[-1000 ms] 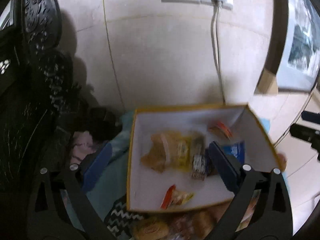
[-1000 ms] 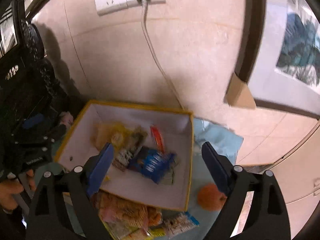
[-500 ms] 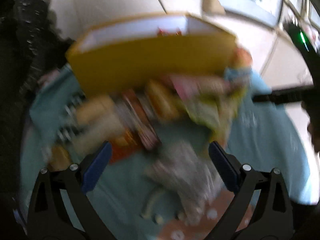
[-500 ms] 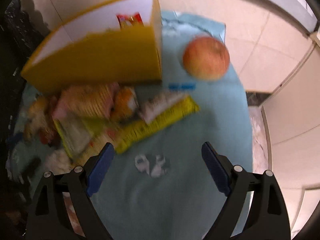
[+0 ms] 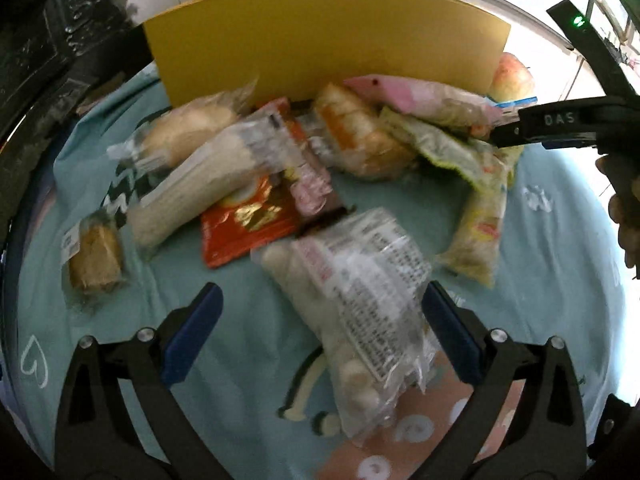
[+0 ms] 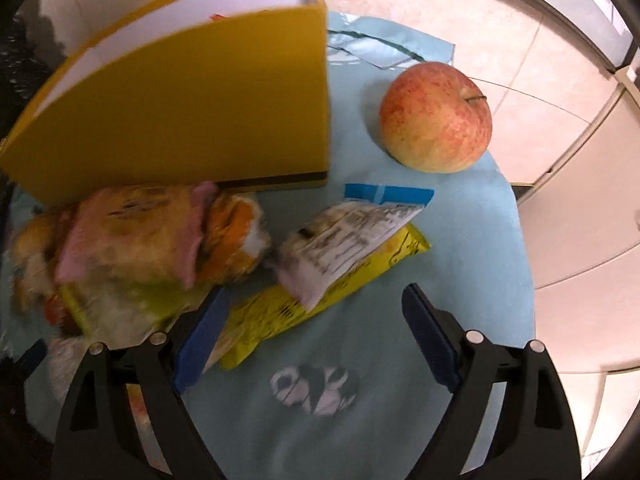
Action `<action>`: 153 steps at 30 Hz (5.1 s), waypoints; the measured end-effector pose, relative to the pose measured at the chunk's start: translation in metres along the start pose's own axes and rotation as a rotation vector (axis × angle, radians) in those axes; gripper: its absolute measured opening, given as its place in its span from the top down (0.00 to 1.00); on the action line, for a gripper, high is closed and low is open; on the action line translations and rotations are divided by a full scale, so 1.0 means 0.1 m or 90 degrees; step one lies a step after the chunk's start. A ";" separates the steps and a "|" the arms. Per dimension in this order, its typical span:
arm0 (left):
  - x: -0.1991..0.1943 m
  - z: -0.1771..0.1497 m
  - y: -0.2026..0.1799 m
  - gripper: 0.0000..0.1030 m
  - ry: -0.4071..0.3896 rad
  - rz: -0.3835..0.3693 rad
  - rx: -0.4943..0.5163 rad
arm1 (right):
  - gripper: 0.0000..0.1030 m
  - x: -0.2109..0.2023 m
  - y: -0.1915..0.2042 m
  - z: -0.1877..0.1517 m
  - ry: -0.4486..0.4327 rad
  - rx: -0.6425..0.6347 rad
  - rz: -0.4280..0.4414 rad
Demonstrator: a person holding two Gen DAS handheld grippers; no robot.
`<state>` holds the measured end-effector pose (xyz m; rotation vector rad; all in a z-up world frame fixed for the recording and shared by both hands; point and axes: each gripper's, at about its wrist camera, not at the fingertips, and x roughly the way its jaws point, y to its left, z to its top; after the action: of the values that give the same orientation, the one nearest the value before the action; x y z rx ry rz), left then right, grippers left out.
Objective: Organize snacks
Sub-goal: 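Grasp the clear bag of white sweets with the left tool while the right grasps the yellow cracker stick, then carry both snacks over the yellow box and open both tools to drop them, then grasp the clear rice stick packet with the left tool while the right grasps the white-blue printed packet, then carry both packets over the yellow box and open both tools to drop them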
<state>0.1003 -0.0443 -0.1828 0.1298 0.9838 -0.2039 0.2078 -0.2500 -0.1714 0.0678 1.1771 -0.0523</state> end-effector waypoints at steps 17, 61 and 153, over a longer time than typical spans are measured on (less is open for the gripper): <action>-0.08 0.09 -0.06 0.53 0.006 -0.090 0.012 | 0.80 -0.12 -0.13 -0.54 0.010 -0.083 0.064; -0.97 0.17 0.10 0.52 -0.107 -0.163 -0.001 | 0.81 -1.19 -0.08 -0.68 -0.061 -0.051 0.242; 0.04 0.10 -0.53 0.38 0.001 -0.096 0.200 | 0.67 -0.98 -0.02 -0.58 -0.094 -0.069 0.150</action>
<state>0.0986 -0.0988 -0.1811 0.3434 0.9591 -0.4978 0.1170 -0.2469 -0.1031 0.1050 1.0153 0.2109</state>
